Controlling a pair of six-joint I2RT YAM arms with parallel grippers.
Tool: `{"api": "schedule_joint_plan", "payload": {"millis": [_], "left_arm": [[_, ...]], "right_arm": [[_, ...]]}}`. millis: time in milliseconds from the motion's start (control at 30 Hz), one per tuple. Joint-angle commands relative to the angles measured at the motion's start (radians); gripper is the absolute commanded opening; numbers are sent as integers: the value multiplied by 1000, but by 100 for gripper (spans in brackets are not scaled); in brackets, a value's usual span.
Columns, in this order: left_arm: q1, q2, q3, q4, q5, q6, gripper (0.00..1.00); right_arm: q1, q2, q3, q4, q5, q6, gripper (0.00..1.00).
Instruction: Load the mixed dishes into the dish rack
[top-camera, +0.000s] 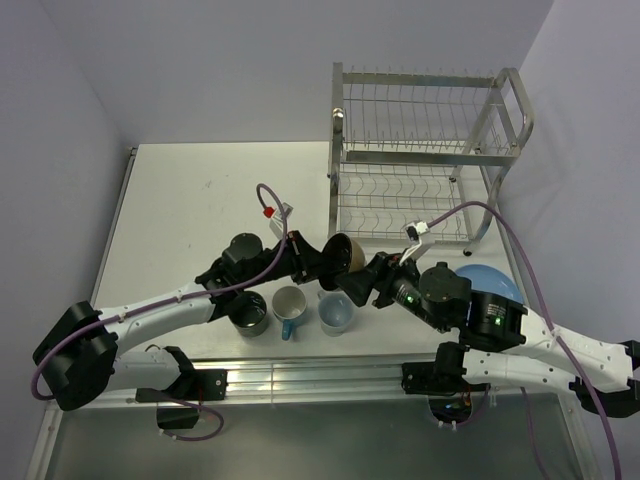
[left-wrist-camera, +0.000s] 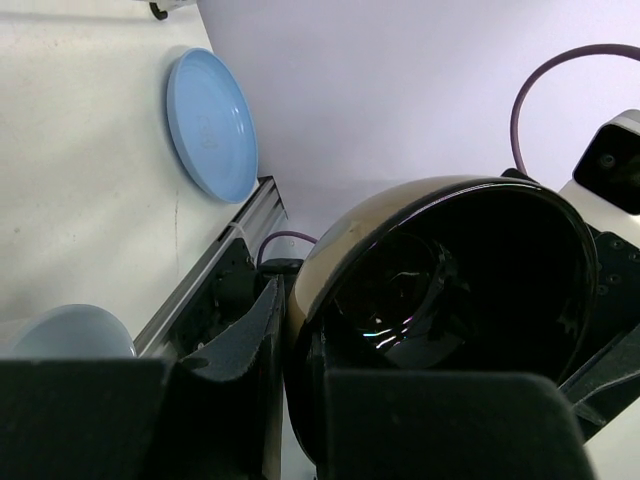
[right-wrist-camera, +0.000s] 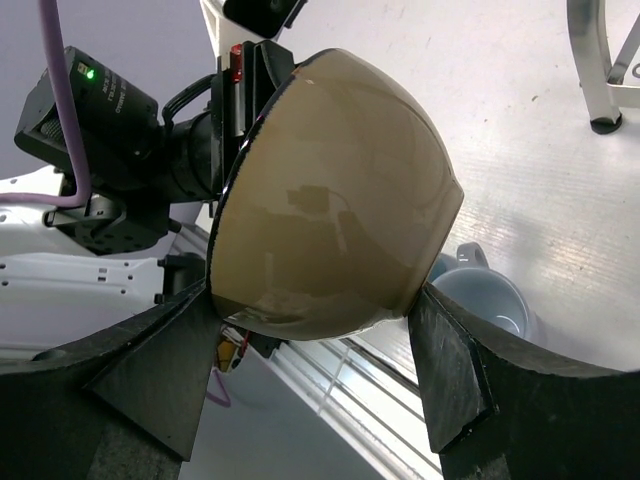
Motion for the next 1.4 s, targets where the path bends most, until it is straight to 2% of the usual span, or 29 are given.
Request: {"api": "schedule_joint_plan", "payload": {"millis": [0, 33, 67, 100, 200, 233, 300, 333, 433, 533, 967, 1067, 1133, 1167, 1200, 1233, 1367], "left_arm": [[-15, -28, 20, 124, 26, -10, 0], [-15, -27, 17, 129, 26, -15, 0], [-15, -27, 14, 136, 30, -18, 0], [-15, -25, 12, 141, 31, -19, 0], [-15, -17, 13, 140, 37, -21, 7], [-13, -19, 10, 144, 35, -28, 18], [-13, -22, 0, 159, 37, -28, 28], [-15, -24, -3, 158, 35, -28, 40], [-10, -34, -10, 146, 27, -21, 61], [-2, -45, -13, 135, 29, -15, 72], [19, -59, -17, 29, -8, 21, 86], [28, -88, -13, -73, -55, 54, 87], [33, -111, 0, -197, -98, 105, 88], [34, -137, 18, -294, -153, 146, 88], [34, -148, 29, -295, -182, 169, 88], [34, -160, 55, -389, -213, 189, 88], [34, -211, 107, -566, -333, 281, 88]], "right_arm": [[21, 45, 5, 51, 85, -1, 39], [24, 49, 11, 49, 92, 1, 18], [35, 55, 13, 45, 108, 4, 6], [38, 63, 16, 43, 115, 5, 0], [58, 74, 18, 36, 155, 10, 0], [62, 74, 18, 31, 167, 17, 0], [72, 68, 13, 32, 190, 22, 0], [76, 63, 5, 31, 198, 30, 0], [84, 42, -10, 34, 220, 37, 0], [84, 16, -25, 32, 235, 48, 0], [86, -44, -47, -7, 293, 71, 0], [86, -50, -38, -41, 330, 73, 0], [84, -50, -28, -76, 353, 68, 0], [82, -46, -24, -86, 385, 65, 0], [84, -43, -19, -98, 404, 62, 0], [82, -32, -18, -122, 424, 60, 0], [64, -9, -8, -156, 505, 39, 0]]}}
